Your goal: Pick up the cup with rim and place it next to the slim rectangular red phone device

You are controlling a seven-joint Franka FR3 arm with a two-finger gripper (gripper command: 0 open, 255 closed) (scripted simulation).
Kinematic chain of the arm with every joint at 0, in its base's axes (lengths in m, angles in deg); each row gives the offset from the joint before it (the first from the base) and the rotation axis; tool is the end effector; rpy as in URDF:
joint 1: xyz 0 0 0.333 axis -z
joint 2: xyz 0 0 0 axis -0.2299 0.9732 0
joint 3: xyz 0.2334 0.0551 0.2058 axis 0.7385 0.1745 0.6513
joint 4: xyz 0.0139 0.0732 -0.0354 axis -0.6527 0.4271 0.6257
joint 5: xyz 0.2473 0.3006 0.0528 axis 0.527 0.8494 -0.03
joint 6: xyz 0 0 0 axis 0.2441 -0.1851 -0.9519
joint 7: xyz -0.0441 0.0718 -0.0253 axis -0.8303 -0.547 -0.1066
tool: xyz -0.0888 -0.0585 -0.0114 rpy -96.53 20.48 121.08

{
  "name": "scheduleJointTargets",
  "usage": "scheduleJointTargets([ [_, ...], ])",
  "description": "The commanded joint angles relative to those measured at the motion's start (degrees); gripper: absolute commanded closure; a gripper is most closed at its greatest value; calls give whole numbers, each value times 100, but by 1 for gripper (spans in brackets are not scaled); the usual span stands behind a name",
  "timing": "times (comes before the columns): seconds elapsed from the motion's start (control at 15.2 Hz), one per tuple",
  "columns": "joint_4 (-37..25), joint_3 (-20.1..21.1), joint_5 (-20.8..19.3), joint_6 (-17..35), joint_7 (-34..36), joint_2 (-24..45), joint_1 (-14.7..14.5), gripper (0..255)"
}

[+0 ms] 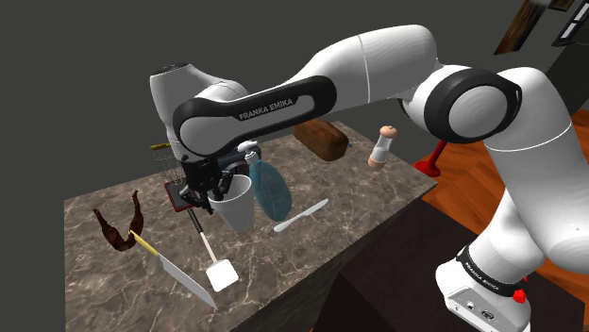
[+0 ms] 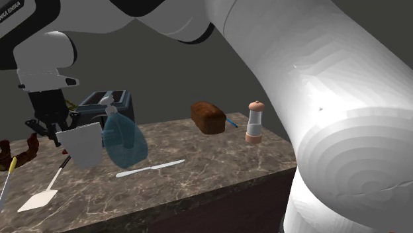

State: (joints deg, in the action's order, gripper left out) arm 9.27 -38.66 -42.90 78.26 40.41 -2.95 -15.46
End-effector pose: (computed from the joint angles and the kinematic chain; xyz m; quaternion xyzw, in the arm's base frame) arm 0.5653 0.4750 0.3011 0.9968 0.0027 -0.0740 0.0299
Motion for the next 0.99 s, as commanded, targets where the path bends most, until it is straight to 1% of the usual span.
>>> scheduleJointTargets([
  [0.0,-4,-13,-7,-3,-2,21,8,255],
  [0.07,-4,-13,-7,-3,-2,21,8,255],
  [0.13,38,-11,-5,20,0,3,15,0],
  [0.46,-4,-13,-7,-3,-2,21,8,0],
  [0.73,-783,-3,17,-748,-49,43,-67,0],
  [0.92,-782,-4,17,-747,-49,42,-67,0],
])
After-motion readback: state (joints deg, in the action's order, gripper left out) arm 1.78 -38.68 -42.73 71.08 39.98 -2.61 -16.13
